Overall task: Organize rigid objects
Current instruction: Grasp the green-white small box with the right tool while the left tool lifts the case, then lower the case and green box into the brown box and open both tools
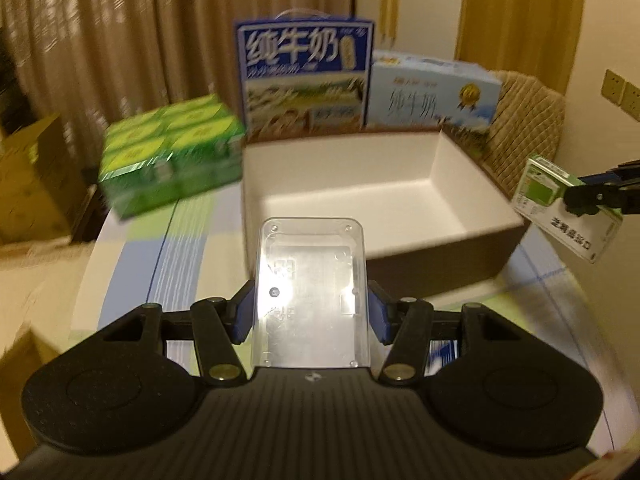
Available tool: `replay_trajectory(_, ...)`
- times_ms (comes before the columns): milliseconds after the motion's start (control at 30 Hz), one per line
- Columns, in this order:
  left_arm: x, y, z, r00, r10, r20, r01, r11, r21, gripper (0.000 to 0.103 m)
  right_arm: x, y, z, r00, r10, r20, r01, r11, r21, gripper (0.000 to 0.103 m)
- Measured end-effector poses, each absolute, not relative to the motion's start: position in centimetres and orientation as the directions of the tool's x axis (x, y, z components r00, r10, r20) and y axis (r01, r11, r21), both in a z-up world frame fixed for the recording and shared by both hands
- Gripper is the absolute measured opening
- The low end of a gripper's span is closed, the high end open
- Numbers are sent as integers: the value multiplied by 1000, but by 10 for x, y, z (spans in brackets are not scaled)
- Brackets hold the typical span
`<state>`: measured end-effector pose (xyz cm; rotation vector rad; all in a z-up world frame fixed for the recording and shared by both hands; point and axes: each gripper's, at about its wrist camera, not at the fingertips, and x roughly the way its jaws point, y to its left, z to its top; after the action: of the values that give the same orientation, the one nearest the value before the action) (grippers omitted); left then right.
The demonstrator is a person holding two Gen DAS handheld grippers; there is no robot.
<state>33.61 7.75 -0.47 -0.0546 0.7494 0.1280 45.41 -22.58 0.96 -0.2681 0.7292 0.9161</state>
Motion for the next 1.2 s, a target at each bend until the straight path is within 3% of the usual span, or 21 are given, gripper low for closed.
replay_trajectory(433,479,107,-21,679,80,-730,-104,995,12,52,540,-152,-10,550,527,-648,-640,764,78,26)
replay_trajectory(867,554,122,-72,611,86,-787,-98,995,33,52,612,-107,-72,586,396,-707,-550,835,12,26)
replay_trajectory(1000,566,125,-83,599,88,-796,-100,994,35,52,623,-96,-84,619,411,-669,-576,817,-32,26)
replay_trajectory(1067,570,126,-88,595,91,-799,-99,994,39,52,624,-85,-92,646,362,-672,-584,801,-129,34)
replay_trajectory(1100,572,127,-90,593,92,-800,-99,994,41,52,625,-81,-96,657,327,-679,-575,800,-172,43)
replay_trajectory(1200,576,127,-95,589,94,-803,-95,994,46,52,628,-86,-97,632,364,-684,-592,796,-123,46)
